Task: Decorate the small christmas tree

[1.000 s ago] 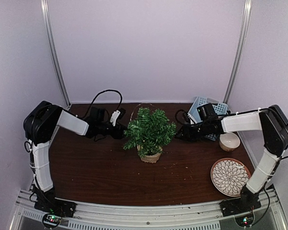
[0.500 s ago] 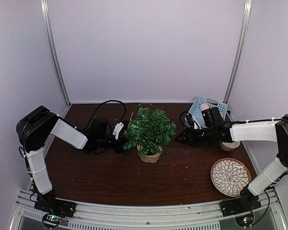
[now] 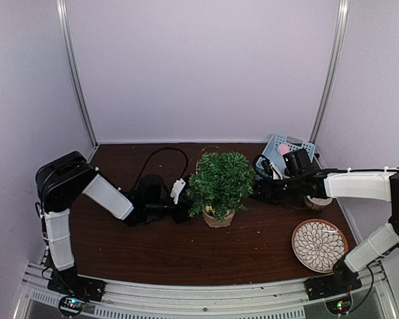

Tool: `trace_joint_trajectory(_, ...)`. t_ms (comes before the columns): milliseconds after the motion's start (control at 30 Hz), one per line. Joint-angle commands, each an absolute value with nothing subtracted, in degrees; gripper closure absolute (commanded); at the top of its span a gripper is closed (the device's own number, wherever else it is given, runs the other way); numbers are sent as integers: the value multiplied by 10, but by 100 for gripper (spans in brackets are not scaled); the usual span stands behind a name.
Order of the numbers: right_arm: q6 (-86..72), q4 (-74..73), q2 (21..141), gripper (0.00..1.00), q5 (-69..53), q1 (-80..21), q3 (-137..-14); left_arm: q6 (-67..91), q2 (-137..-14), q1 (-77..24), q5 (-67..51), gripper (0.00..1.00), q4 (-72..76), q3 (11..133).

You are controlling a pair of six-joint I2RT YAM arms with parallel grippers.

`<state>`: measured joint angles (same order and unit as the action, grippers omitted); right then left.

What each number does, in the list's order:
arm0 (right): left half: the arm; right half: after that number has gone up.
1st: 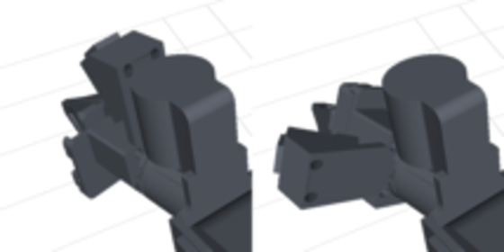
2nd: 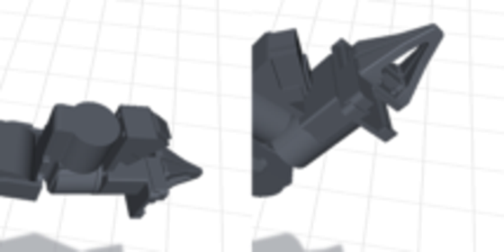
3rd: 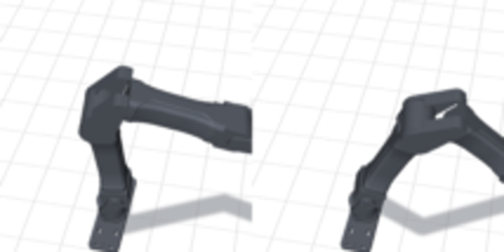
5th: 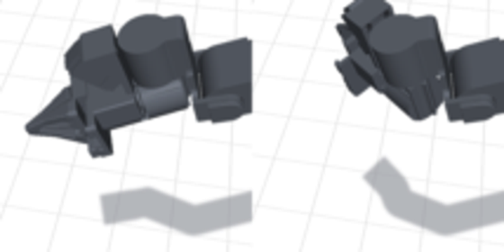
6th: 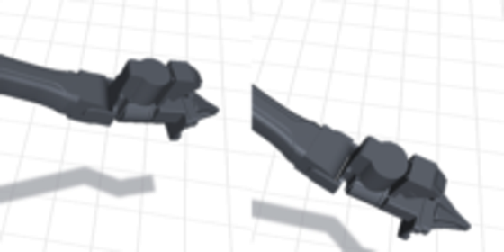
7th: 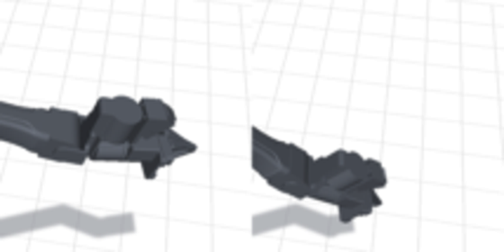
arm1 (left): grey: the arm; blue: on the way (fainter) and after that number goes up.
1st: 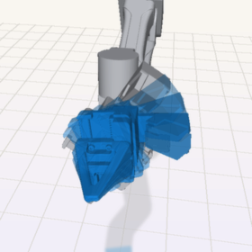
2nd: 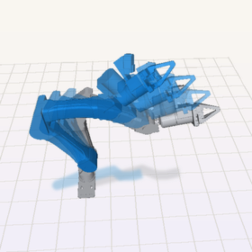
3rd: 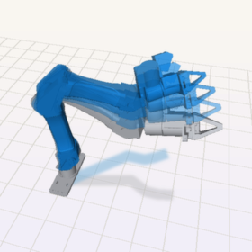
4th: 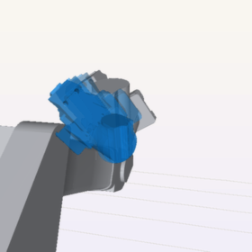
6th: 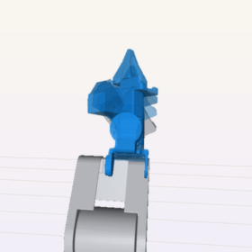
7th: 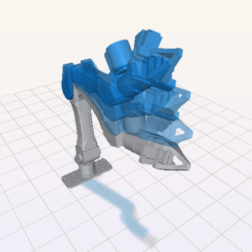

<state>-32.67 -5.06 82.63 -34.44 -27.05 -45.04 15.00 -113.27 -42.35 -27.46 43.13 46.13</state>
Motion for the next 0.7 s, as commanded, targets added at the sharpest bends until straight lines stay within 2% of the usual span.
trace_joint_trajectory(0, -313, -71, 809, 52, -325, -264, -451, 176, -1160, -449, -239, 64, 524, 465)
trace_joint_trajectory(433, -298, -98, 796, 52, -311, -242, -450, 193, -1215, -505, -195, 62, 535, 523)
trace_joint_trajectory(667, -291, -106, 798, 52, -311, -240, -454, 170, -1136, -480, -181, 50, 524, 446)
